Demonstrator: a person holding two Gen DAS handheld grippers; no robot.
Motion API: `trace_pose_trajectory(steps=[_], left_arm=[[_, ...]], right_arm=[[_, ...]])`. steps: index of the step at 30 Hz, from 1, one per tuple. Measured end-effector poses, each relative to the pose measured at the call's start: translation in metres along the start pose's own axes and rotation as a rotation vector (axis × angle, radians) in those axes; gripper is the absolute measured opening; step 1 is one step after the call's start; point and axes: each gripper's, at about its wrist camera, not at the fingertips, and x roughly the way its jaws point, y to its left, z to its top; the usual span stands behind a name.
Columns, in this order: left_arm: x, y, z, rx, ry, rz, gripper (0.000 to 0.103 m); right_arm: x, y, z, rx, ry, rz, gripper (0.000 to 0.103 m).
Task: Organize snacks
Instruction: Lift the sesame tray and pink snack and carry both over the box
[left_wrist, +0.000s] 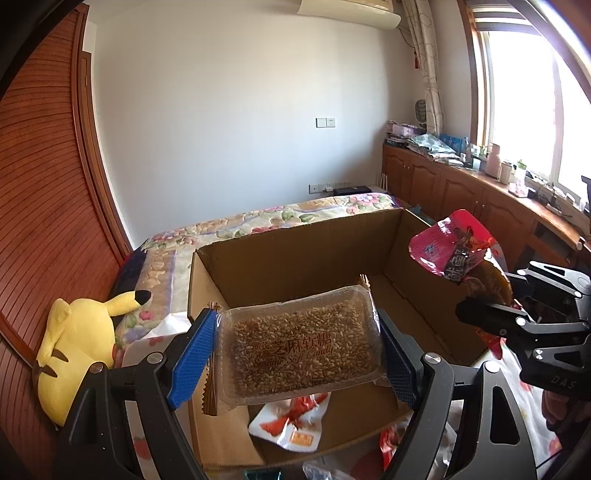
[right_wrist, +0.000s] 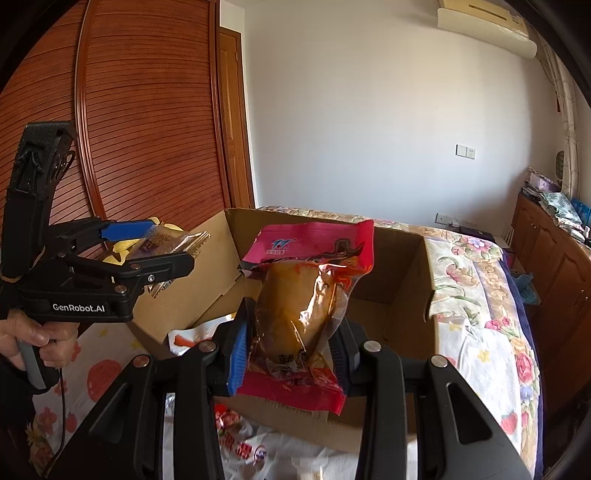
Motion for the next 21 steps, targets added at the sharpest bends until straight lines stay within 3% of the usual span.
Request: trace_pose_trajectory(steps=[21], left_arm=[[0.029,-0.003,0.011,-0.010,0.053,0.004,0.087]], right_arm=[[0.050,-0.011,-0.006,0.044,0.082,0.005,0.040]])
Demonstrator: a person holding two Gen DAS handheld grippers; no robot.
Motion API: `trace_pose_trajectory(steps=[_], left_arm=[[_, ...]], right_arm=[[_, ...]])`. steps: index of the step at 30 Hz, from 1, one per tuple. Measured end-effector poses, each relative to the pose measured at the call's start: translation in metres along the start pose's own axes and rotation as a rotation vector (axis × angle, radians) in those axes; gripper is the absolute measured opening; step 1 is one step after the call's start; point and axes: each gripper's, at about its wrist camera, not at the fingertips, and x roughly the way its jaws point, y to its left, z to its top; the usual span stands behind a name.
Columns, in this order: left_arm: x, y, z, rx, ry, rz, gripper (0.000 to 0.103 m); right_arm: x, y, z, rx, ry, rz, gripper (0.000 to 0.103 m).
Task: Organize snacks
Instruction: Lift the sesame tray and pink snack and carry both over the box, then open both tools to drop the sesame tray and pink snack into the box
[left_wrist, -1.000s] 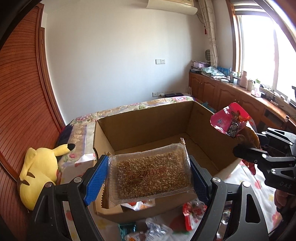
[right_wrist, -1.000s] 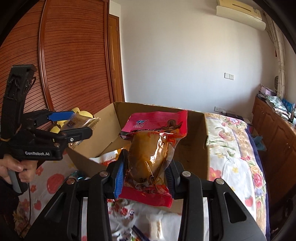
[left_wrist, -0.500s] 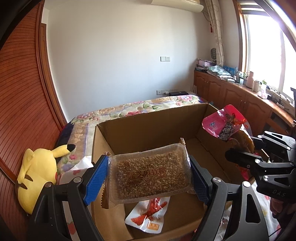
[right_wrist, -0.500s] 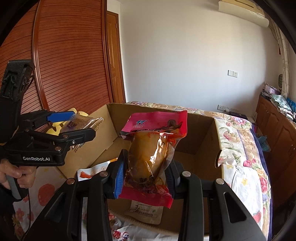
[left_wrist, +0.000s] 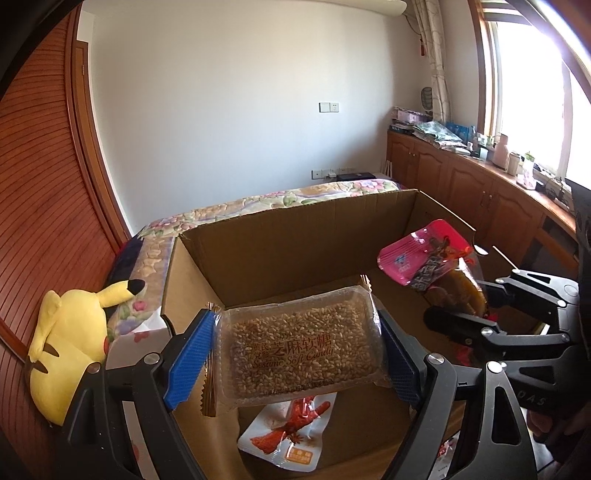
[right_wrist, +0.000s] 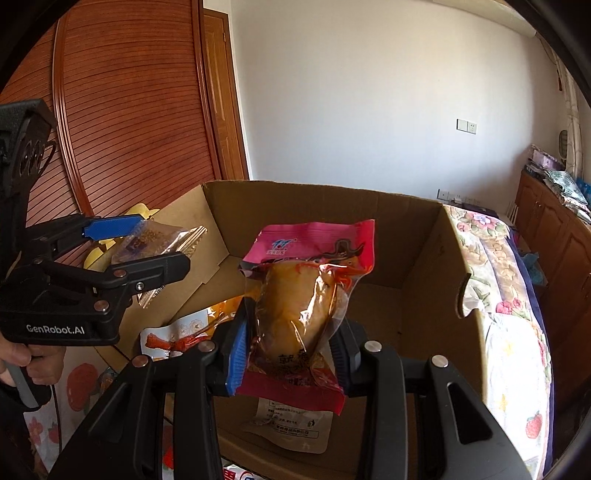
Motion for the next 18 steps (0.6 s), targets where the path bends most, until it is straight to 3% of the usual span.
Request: trace_pose_trajectory(steps=[10,18], left_arm=[[0.0062,0.0004,-0.0022,0.019,0.012,0.002,0.088],[0.0020,0.0006,-0.0029,0.014,-0.008,-0.004,0.089]], right_arm=[[0.0077,0.0012,-0.0022,-0.004,0.026,-0.005,0.041],[0.0042,-0.0008,0.0008,-0.005,-0.001,-0.027,0.054]])
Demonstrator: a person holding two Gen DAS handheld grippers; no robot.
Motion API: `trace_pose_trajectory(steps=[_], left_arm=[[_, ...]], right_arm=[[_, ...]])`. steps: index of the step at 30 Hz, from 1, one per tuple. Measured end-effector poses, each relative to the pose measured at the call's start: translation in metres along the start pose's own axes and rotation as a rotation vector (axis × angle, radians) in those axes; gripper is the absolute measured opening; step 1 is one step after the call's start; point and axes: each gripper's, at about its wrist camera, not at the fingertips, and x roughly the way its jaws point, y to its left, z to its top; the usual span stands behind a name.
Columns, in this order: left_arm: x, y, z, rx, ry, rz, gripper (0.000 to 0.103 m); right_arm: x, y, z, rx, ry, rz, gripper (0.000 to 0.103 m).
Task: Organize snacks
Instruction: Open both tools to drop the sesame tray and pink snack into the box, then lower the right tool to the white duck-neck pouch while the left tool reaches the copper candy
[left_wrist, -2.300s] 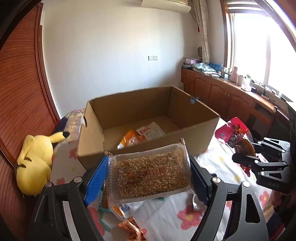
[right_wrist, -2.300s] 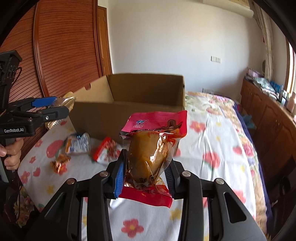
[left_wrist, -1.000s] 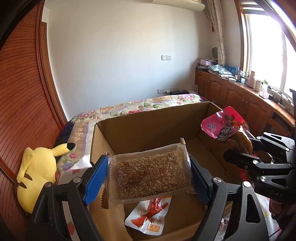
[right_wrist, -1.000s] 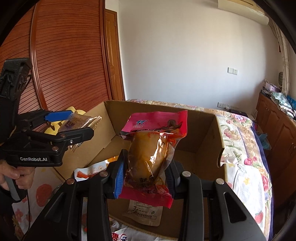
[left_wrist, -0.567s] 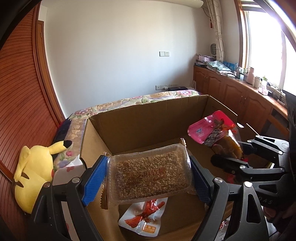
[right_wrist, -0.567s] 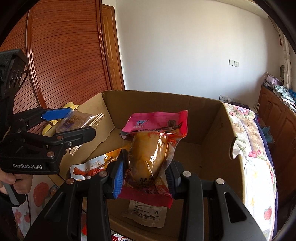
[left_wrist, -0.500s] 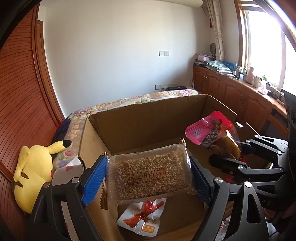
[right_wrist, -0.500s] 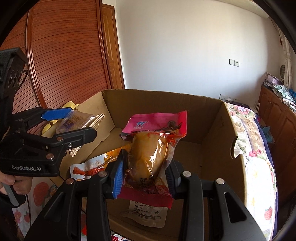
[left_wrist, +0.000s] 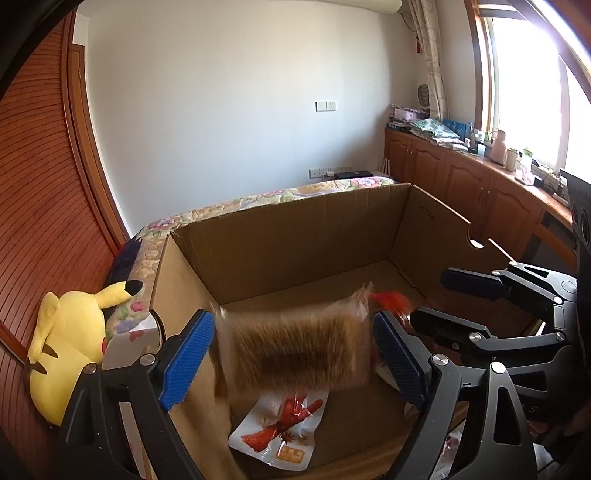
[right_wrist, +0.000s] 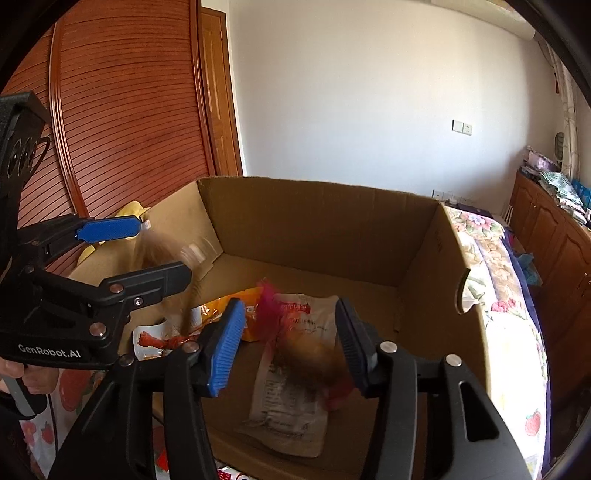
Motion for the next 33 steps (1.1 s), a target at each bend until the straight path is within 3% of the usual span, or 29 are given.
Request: trace_pose_trajectory(steps=[7,17,33], left_arm=[[-0.011,-0.003,-0.004,0.011,-0.014,-0.003,0.090],[-0.053,-0.008,-0.023,0.047,-0.023,-0.005,0.090],[-0.101,-0.003,-0.079,0.024,0.051,-0.033,0.090]], right_arm=[[-0.017,-0.001,-0.003,0.010,-0.017,0.003,0.054],[-0.077,0.007,-0.021,0.003,-0.051,-0.005,0.055],[-0.111,0.023,-0.078,0.036,0.019,-0.013,0.056]])
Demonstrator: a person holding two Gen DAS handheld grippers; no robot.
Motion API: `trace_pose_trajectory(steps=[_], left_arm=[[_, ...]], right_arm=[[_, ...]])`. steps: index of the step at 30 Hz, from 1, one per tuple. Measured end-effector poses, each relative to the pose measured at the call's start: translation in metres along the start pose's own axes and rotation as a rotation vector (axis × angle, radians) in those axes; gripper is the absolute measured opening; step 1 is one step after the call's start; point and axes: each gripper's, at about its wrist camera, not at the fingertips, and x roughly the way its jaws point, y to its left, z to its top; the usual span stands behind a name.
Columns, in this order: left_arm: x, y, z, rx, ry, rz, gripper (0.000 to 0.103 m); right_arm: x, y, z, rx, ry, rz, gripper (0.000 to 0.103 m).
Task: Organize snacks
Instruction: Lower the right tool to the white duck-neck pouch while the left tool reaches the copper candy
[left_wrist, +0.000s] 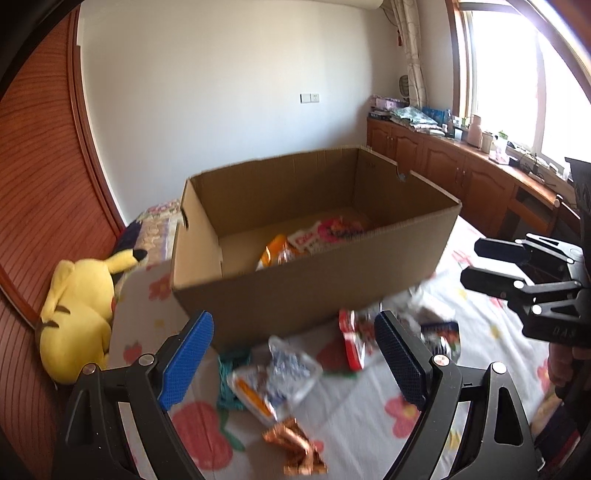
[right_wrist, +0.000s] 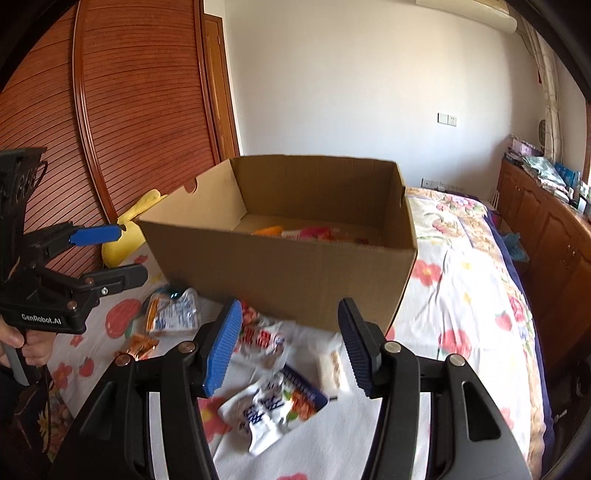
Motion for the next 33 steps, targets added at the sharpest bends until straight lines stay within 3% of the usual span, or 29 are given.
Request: trace_pose_trajectory(steps=[23,33], left_arm=[[0.015,0.001,-0.060,-0.065,0.139,0.014,0.090],[0.021,0.008,-0.076,-0.116,0.151,0.013,0.077]], right_arm=[[0.022,0.006,-0.061,0.058,0.143,-0.008,0.056],[0.035,0.005,-0.071,0.081,0.182,-0.006,0.056]])
